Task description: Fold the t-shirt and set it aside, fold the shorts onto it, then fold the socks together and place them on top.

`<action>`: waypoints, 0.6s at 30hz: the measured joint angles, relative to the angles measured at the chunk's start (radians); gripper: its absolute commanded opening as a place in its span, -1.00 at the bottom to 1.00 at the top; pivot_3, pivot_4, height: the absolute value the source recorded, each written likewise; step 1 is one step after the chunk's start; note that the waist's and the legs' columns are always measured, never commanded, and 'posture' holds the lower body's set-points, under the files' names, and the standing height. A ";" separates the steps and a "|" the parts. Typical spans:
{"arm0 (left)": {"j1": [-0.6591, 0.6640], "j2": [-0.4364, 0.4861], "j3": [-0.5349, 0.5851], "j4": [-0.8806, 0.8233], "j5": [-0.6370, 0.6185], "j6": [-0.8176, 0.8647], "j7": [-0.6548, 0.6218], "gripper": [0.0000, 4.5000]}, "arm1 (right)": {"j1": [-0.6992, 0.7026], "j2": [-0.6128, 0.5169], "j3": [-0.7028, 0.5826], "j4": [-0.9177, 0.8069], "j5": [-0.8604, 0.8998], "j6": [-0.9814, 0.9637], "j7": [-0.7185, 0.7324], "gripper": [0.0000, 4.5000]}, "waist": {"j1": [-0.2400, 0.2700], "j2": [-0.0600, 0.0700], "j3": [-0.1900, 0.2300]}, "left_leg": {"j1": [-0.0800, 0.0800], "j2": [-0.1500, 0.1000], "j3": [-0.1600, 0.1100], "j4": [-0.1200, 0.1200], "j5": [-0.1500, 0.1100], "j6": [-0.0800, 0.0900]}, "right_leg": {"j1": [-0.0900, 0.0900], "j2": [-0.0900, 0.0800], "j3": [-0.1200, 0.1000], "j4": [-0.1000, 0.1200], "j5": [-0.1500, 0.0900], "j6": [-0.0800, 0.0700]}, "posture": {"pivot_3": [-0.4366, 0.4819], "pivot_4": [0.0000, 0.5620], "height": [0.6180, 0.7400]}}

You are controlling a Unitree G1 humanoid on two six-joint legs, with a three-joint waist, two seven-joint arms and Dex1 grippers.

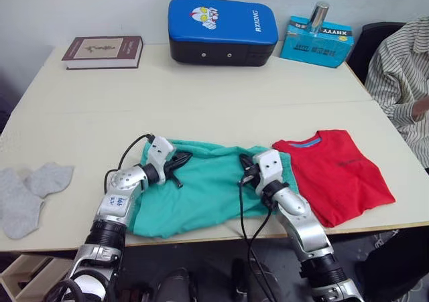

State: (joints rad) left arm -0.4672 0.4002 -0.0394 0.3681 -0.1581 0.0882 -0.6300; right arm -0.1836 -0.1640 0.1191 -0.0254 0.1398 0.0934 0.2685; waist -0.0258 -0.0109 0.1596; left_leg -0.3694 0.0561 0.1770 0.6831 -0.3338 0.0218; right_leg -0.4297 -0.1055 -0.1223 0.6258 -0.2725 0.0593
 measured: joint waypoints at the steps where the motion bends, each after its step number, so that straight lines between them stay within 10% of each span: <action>1: 0.000 0.002 0.000 0.006 0.010 -0.018 0.000 -1.00 | 0.029 -0.003 -0.029 -0.019 0.029 -0.027 0.019 -0.98 | 0.000 0.000 0.000 | 0.000 0.000 0.000 0.000 0.000 0.000 | 0.000 0.000 0.000 0.000 0.000 0.000 | -0.05 -0.47 1.00; 7: 0.007 -0.028 0.031 0.019 -0.018 -0.049 -0.021 -1.00 | 0.188 -0.039 -0.166 -0.289 0.318 0.035 0.118 -0.73 | -0.001 0.000 0.000 | 0.000 0.001 -0.001 0.000 0.000 0.000 | 0.000 -0.005 0.001 0.000 0.000 0.000 | -0.05 -0.47 1.00; 18: 0.023 -0.019 -0.020 -0.156 -0.167 -0.104 -0.385 -1.00 | 0.689 -0.266 -0.392 -0.740 1.303 0.463 -0.263 0.99 | 0.003 -0.001 0.001 | 0.000 0.001 -0.003 -0.001 -0.005 0.007 | 0.001 -0.007 -0.001 -0.002 -0.001 -0.002 | -0.05 -0.47 1.00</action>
State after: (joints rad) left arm -0.4438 0.3809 -0.0590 0.2119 -0.3248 -0.0157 -1.0148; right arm 0.5056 -0.4302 -0.2728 -0.7653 1.4426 0.5559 0.0059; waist -0.0229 -0.0121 0.1607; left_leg -0.3691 0.0569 0.1741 0.6817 -0.3385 0.0291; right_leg -0.4286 -0.1122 -0.1234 0.6237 -0.2735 0.0575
